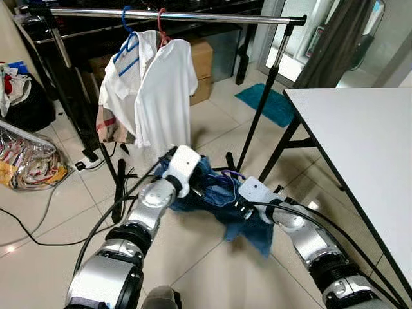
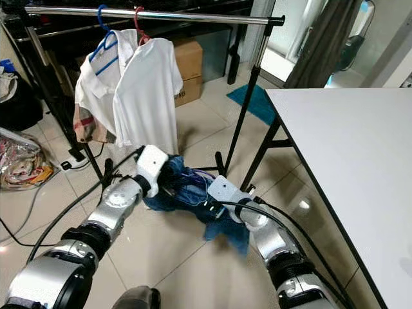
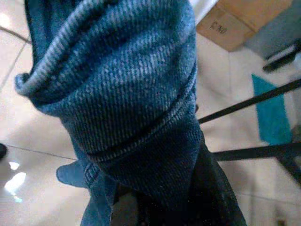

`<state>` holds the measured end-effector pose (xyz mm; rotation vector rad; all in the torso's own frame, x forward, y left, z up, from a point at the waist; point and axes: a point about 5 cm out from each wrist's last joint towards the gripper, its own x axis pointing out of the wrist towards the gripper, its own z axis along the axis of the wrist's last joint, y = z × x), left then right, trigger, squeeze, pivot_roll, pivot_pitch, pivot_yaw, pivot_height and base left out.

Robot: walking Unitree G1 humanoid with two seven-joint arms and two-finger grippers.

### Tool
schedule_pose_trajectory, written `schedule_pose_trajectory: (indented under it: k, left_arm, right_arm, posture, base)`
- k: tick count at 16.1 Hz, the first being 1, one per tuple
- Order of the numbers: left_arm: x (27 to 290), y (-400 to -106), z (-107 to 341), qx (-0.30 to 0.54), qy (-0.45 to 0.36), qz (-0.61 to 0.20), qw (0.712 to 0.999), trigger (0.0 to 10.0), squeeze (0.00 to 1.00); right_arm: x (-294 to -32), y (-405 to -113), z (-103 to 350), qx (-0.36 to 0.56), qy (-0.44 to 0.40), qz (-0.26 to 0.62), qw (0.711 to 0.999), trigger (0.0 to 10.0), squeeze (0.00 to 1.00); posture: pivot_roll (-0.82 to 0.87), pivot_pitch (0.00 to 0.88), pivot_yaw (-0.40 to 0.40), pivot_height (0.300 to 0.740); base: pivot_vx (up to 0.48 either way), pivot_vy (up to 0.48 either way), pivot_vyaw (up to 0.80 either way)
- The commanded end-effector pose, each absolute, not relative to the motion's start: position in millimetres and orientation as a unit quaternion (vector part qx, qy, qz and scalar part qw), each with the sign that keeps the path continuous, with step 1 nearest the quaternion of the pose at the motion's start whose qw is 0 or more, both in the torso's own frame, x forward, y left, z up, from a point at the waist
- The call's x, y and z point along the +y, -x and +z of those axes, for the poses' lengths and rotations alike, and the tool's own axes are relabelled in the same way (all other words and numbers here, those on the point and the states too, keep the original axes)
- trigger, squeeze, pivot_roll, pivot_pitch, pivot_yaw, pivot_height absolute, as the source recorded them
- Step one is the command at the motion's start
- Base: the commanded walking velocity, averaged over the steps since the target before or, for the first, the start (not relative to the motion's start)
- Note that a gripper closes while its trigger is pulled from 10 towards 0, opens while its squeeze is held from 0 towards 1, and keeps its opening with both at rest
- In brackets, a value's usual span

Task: Hang hanger

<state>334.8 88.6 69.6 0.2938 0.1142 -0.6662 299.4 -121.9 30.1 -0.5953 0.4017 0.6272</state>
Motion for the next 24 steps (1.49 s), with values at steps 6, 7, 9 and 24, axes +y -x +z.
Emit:
schedule_pose_trajectory:
  k: [6,7,9,24]
  left_arm:
    - [20,-310,71,0.015,-0.179,-0.464,0.867,10.0,0.0]
    - [16,-308,71,0.013,-0.18,-0.472,0.863,10.0,0.0]
    - [7,-304,73,0.002,-0.184,-0.493,0.85,10.0,0.0]
    - [66,-313,55,0.008,-0.282,-0.354,0.892,10.0,0.0]
  right_arm:
    - [-95,-330,69,0.13,0.212,0.266,0.931,10.0,0.0]
    - [-95,-334,73,0.123,0.204,0.256,0.937,10.0,0.0]
    - [-94,-344,86,0.106,0.178,0.23,0.951,10.0,0.0]
    - [-99,-338,141,-0.105,0.012,0.286,0.952,10.0,0.0]
  posture:
    - [0.24,0.013,-0.02,0.74]
    - [0.24,0.013,-0.02,0.74]
    - [0.24,0.015,-0.023,0.74]
    - [0.25,0.001,-0.029,0.74]
  base:
    - [0.0,0.0,0.0]
    - [0.0,0.0,0.0]
    - [0.0,0.0,0.0]
    - [0.0,0.0,0.0]
